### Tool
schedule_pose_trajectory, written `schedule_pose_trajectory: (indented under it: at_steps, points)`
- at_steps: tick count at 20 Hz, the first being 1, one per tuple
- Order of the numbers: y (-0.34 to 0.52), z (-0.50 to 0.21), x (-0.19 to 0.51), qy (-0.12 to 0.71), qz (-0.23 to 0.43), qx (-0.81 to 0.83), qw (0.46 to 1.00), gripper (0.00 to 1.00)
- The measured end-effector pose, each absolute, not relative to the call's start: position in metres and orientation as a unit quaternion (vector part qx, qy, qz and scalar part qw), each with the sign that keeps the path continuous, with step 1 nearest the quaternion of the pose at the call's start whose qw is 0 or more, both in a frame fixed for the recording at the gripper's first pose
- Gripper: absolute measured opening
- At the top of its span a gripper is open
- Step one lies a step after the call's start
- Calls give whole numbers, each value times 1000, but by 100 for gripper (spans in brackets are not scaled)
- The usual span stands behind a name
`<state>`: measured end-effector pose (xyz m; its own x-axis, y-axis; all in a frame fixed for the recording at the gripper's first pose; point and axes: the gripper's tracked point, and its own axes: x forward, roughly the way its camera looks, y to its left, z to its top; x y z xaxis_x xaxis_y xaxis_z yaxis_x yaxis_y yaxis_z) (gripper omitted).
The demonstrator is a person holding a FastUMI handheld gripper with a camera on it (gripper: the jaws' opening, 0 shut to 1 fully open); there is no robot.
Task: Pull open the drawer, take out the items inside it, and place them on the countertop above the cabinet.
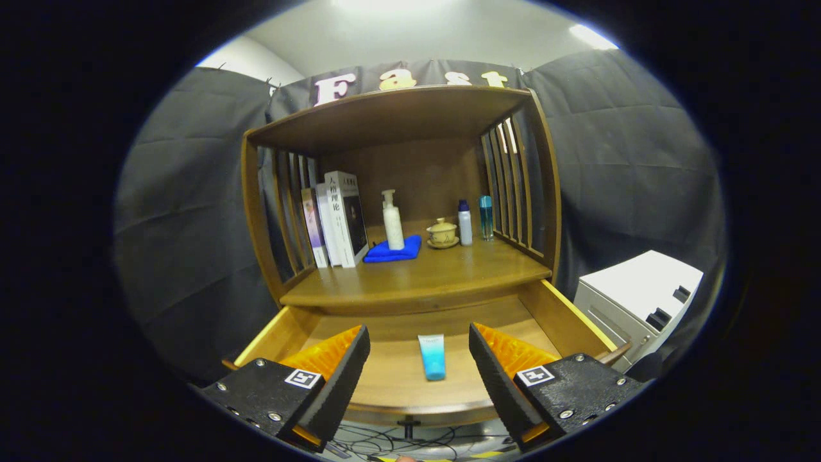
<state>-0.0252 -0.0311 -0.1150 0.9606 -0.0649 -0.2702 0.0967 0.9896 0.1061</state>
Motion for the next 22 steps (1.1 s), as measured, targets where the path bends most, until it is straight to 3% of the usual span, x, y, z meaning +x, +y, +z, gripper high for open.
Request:
schedule_pose_trajectory:
  at_steps: [6, 18, 22]
  points:
    - [-65, -120, 14, 194, -104, 17, 975, 95]
    - [-77, -249, 35, 389, -154, 101, 903, 96]
    - [-73, -273, 39, 465, -156, 56, 870, 96]
